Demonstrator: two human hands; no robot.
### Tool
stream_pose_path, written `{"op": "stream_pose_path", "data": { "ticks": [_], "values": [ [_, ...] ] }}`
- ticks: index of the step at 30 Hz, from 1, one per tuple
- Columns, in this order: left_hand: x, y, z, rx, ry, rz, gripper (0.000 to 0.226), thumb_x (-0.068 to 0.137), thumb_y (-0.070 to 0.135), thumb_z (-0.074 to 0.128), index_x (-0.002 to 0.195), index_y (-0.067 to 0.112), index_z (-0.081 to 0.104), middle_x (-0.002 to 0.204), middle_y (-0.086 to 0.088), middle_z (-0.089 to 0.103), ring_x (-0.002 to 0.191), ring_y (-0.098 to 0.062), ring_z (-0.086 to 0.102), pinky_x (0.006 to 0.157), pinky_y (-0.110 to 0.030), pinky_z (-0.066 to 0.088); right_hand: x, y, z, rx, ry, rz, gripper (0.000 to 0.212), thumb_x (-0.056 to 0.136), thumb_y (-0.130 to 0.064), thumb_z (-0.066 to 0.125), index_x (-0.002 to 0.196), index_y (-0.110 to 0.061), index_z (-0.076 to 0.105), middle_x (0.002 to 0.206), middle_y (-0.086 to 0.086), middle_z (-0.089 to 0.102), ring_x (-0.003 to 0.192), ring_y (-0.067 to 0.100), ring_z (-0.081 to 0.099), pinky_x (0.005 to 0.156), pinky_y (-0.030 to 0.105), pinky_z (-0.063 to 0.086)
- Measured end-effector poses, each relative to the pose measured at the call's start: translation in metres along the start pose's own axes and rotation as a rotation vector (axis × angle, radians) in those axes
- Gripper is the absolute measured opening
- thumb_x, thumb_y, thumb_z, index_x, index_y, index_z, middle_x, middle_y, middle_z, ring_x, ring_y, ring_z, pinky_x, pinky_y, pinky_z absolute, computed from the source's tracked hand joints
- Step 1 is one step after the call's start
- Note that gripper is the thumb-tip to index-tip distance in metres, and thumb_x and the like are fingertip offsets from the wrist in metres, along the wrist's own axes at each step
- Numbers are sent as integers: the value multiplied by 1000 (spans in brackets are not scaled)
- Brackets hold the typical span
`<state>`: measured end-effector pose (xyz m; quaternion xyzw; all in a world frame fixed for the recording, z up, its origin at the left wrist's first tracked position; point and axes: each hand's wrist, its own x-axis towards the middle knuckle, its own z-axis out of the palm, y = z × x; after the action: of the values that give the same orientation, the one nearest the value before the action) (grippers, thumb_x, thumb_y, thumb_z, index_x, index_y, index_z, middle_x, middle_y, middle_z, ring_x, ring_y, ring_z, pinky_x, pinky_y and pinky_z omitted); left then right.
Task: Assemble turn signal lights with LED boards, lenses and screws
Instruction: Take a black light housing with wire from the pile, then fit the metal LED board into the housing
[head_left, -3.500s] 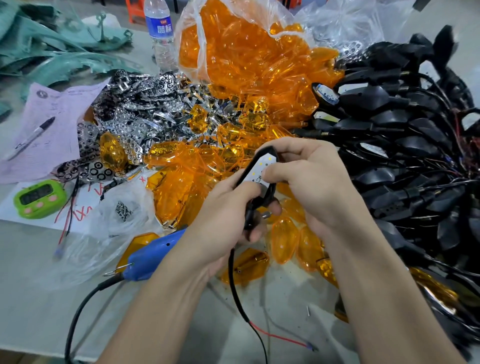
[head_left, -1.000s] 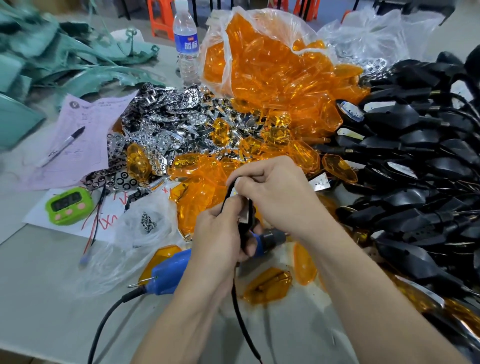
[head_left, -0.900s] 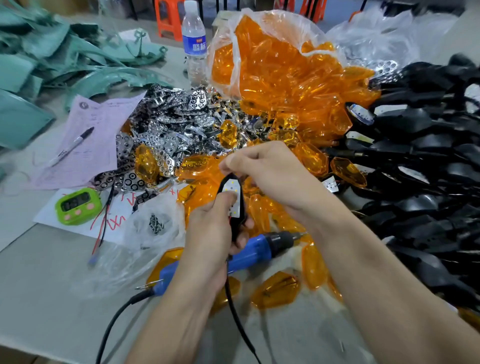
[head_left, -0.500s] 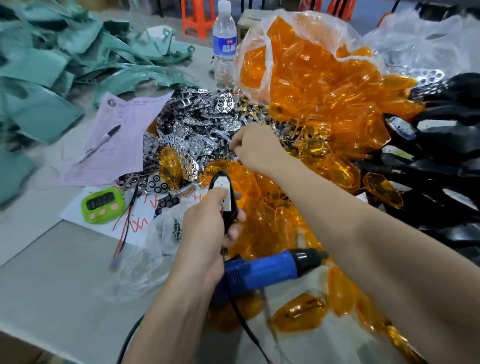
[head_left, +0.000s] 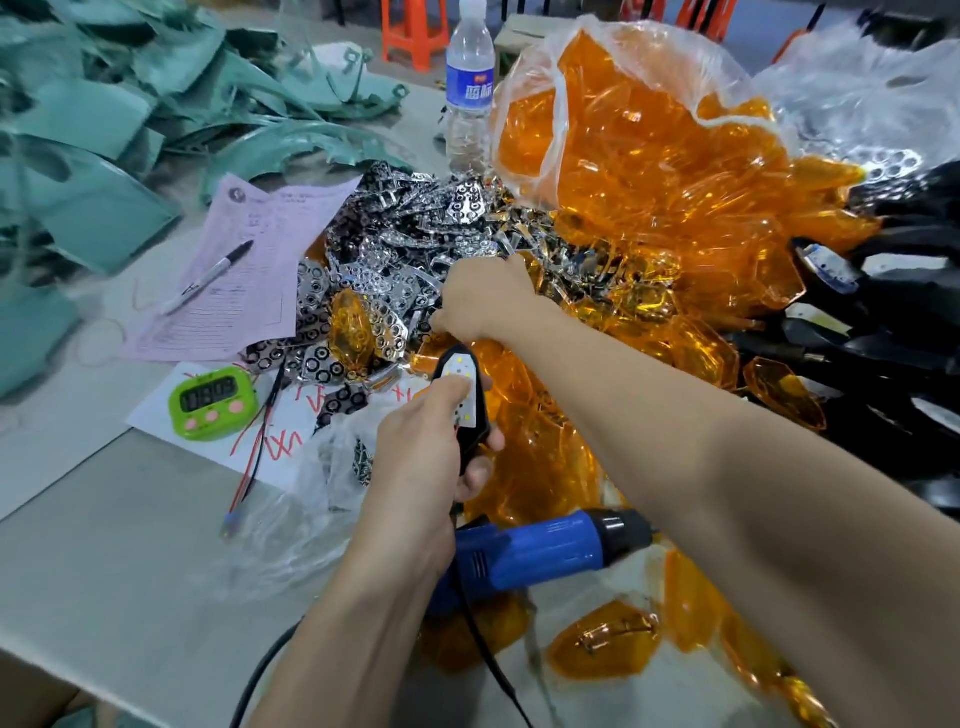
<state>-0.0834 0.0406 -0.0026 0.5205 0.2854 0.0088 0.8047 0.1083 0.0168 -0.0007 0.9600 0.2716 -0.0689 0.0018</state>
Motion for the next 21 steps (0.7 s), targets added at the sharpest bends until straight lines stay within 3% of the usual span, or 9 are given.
{"op": "stream_pose_path", "data": {
  "ticks": [4, 7, 10, 13, 18, 21],
  "values": [
    [-4, 2, 1, -11, -11, 24, 28, 105, 27, 49, 103, 8, 70, 64, -9, 61, 38, -13, 37, 34, -19, 22, 1, -5, -1, -32, -28, -11, 31, 93, -26, 65, 66, -18, 53, 73, -3, 55, 67, 17, 50, 109, 58, 32],
    [-6, 3, 2, -11, -13, 25, 27, 104, 26, 50, 100, 9, 70, 64, -9, 61, 38, -13, 38, 35, -19, 21, 2, -2, -1, -1, -89, 8, 34, 94, -23, 68, 64, -17, 52, 74, -2, 52, 68, 18, 49, 95, 52, 36],
    [-7, 2, 3, 3, -6, 26, 27, 104, 26, 50, 101, 7, 68, 62, -8, 62, 37, -13, 37, 33, -18, 22, -4, 5, -2, 106, -31, 22, 32, 94, -20, 69, 66, -13, 56, 73, 0, 54, 71, 23, 55, 88, 45, 41],
    [-9, 0, 2, -2, -14, 8, 27, 105, 28, 50, 103, 8, 69, 64, -8, 61, 38, -12, 38, 33, -18, 25, -17, 18, -10, 391, 95, 57, 16, 91, -22, 77, 81, -12, 70, 86, 1, 69, 77, 21, 66, 81, 40, 57],
    [-14, -6, 11, -4, -53, 6, 26, 104, 29, 51, 101, 13, 71, 64, -7, 62, 39, -11, 39, 34, -18, 24, -75, 46, -39, 956, 425, 195, 12, 91, -19, 77, 84, -22, 68, 84, -6, 68, 58, 4, 56, 63, 28, 48],
    [-18, -10, 20, -4, -83, 3, 26, 104, 27, 50, 100, 12, 70, 65, -7, 64, 38, -12, 39, 34, -19, 24, -143, 54, -48, 1215, 586, 192, 13, 94, -16, 65, 86, -26, 68, 67, 1, 71, 49, 11, 55, 49, 26, 41]
  ]
}}
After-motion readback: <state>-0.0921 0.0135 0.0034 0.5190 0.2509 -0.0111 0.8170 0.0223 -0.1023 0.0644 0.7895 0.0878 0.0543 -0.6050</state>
